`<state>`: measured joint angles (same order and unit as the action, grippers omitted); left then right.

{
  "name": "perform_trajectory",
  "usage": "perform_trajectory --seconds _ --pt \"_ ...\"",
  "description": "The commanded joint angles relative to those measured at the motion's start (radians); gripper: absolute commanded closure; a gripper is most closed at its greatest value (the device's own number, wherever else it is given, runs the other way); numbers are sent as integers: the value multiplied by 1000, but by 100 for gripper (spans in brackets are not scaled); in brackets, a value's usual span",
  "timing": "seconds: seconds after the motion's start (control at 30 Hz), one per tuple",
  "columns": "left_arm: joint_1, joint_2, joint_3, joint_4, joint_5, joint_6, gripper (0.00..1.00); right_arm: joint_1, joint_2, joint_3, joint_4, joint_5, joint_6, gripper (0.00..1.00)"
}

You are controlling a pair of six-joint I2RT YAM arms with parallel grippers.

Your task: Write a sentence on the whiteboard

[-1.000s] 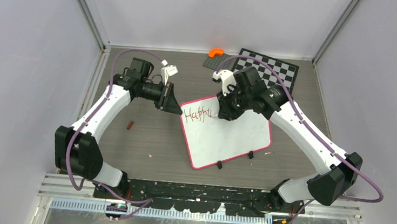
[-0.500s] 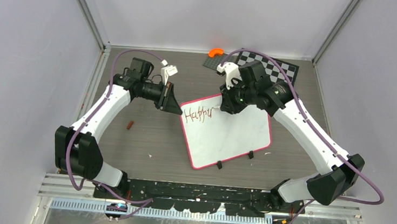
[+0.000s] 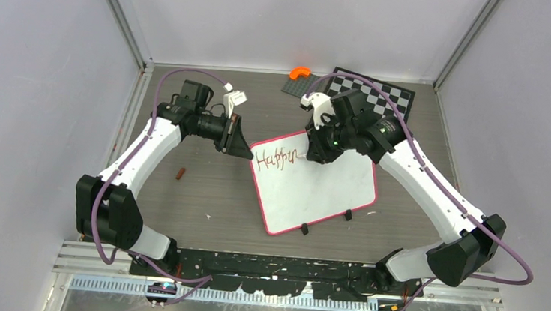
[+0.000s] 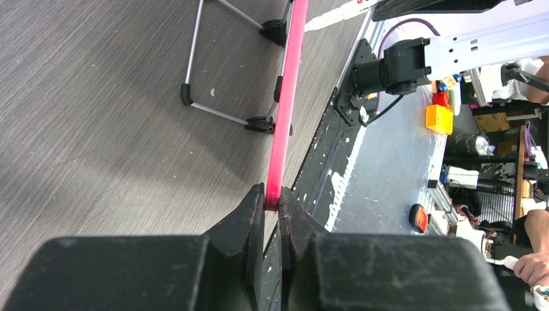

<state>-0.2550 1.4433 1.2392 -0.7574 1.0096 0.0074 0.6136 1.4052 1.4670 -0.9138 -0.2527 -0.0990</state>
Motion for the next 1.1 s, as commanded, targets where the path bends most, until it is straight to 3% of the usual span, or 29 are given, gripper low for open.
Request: perform_trajectory --seconds 0.0,0.6,1.07 --pt "-6 -24 16 -6 50 -12 100 -2 -44 41 10 12 1 100" --pt "-6 -18 14 -6 50 -11 100 -33 -10 74 20 94 -43 100" --pt "-5 -17 14 -10 47 -10 100 3 23 71 12 34 -22 100"
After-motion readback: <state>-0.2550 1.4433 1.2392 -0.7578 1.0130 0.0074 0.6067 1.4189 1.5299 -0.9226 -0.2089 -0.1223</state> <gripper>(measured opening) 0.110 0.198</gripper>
